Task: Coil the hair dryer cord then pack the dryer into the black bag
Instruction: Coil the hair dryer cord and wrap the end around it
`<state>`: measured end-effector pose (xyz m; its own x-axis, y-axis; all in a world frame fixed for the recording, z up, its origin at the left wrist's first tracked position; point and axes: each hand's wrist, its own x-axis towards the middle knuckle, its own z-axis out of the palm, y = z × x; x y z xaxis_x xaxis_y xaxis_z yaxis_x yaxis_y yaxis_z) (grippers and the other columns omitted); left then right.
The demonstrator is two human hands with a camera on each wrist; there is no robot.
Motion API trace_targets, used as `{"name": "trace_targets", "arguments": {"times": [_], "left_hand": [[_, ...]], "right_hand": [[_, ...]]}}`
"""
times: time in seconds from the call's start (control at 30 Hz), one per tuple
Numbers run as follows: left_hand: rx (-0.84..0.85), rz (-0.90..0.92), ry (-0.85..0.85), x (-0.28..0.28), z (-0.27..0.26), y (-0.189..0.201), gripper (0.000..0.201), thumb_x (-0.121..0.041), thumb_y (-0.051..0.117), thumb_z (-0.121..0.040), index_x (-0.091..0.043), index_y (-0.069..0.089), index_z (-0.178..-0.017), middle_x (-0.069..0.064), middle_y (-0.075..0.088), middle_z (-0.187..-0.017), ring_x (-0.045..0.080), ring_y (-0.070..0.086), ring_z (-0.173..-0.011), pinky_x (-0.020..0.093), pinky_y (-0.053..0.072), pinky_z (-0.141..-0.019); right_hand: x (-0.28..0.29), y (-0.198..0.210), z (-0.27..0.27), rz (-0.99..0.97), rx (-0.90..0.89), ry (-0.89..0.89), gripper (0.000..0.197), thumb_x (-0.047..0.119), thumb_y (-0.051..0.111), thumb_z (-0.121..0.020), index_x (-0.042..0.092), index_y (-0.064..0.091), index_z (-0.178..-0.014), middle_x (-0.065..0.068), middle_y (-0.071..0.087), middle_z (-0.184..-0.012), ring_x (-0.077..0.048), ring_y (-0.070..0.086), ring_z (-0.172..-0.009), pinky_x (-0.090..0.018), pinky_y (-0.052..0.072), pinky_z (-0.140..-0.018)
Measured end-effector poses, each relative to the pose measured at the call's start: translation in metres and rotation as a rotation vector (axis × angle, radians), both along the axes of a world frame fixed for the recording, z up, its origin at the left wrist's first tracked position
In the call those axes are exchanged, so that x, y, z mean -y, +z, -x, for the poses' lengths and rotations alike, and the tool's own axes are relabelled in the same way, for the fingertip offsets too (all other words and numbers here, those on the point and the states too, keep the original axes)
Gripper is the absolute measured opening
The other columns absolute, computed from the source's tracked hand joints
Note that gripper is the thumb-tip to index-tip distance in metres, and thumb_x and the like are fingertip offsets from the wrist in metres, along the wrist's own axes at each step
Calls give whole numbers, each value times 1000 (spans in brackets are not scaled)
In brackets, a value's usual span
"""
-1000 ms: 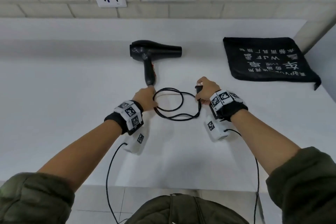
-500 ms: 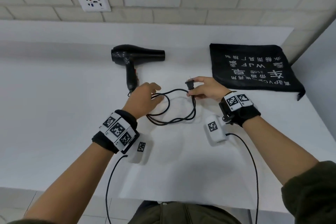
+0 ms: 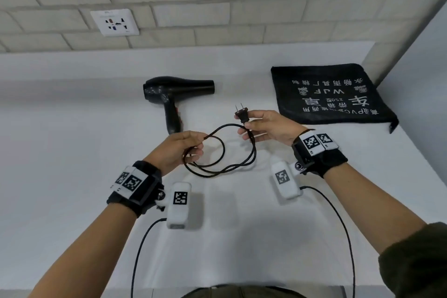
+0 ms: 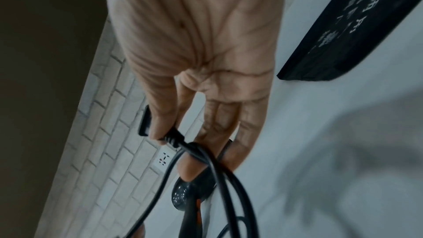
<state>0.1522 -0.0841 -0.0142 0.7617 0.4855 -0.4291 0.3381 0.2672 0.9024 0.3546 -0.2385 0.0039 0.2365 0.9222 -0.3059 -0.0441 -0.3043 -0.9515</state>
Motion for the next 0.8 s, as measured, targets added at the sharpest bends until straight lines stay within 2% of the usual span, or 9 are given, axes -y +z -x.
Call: {"name": "trace_targets", "arguments": {"times": [0.1, 0.2, 0.27, 0.33, 0.43, 0.53, 0.6, 0.67, 0.8], "left_hand": [[0, 50, 78, -4, 1, 2, 12, -15, 56, -89, -14, 67, -95, -5, 58, -66, 3, 54, -49, 15, 49, -52], [7, 17, 116, -2, -3, 10, 14, -13, 54, -90, -14, 66, -95, -2, 58, -72, 1, 53, -47, 12, 47, -48], [48, -86, 126, 2, -7, 19, 15, -11, 51, -92, -14, 66, -93, -1, 57, -73, 0, 52, -46, 9, 44, -48], [109, -224, 159, 7, -9, 27, 15, -10, 50, -92, -12, 65, -93, -1, 56, -72, -1, 51, -44, 8, 41, -48], [195, -332, 249, 8, -2, 32, 15, -9, 51, -91, -8, 65, -98, 0, 56, -69, 1, 49, -46, 9, 42, -51], [187, -301, 268, 8, 10, 25, 16, -8, 51, -92, -7, 65, -99, 0, 55, -70, 3, 48, -53, 12, 45, -55], [159, -256, 279, 10, 16, 17, 19, -6, 48, -93, -4, 64, -103, 1, 54, -72, 7, 46, -57, 10, 46, -53], [148, -181, 311, 10, 20, 11, 21, -4, 46, -93, -3, 62, -106, 2, 53, -73, 10, 45, -60, 9, 47, -51], [142, -56, 362, 8, 26, 4, 22, -3, 44, -93, -4, 61, -107, 1, 55, -76, 10, 48, -62, 11, 49, -51]], "right_hand": [[-3, 0, 15, 39, 87, 85, 27, 15, 56, -90, 24, 60, -115, -2, 68, -92, -6, 67, -76, -17, 52, -75], [-12, -4, 35, 65, 325, 135, 25, 10, 61, -86, 30, 64, -100, -3, 65, -84, -1, 65, -58, -13, 50, -66], [-15, -8, 46, 47, 562, 55, 26, 12, 66, -83, 28, 67, -104, 2, 64, -84, 0, 60, -47, -9, 46, -63], [-14, -10, 54, -17, 630, -103, 33, 11, 68, -80, 25, 62, -110, 9, 62, -81, -2, 57, -43, -12, 46, -61], [-6, -11, 59, -112, 470, -347, 47, 4, 69, -78, 26, 40, -107, 3, 61, -82, -15, 58, -44, -26, 52, -56], [3, -8, 56, -14, 231, -418, 60, 9, 72, -76, 24, 30, -116, -6, 64, -82, -14, 58, -48, -23, 53, -52], [9, -9, 52, 97, 10, -374, 60, 12, 71, -78, 19, 33, -125, -7, 67, -85, -12, 59, -55, -21, 54, -55], [16, -13, 45, 140, -145, -361, 51, 9, 66, -81, 14, 42, -126, -8, 68, -88, -12, 62, -60, -21, 56, -60], [32, -18, 38, 125, -227, -433, 27, -3, 59, -83, 3, 57, -109, -7, 70, -83, -12, 69, -64, -20, 57, -61]]}}
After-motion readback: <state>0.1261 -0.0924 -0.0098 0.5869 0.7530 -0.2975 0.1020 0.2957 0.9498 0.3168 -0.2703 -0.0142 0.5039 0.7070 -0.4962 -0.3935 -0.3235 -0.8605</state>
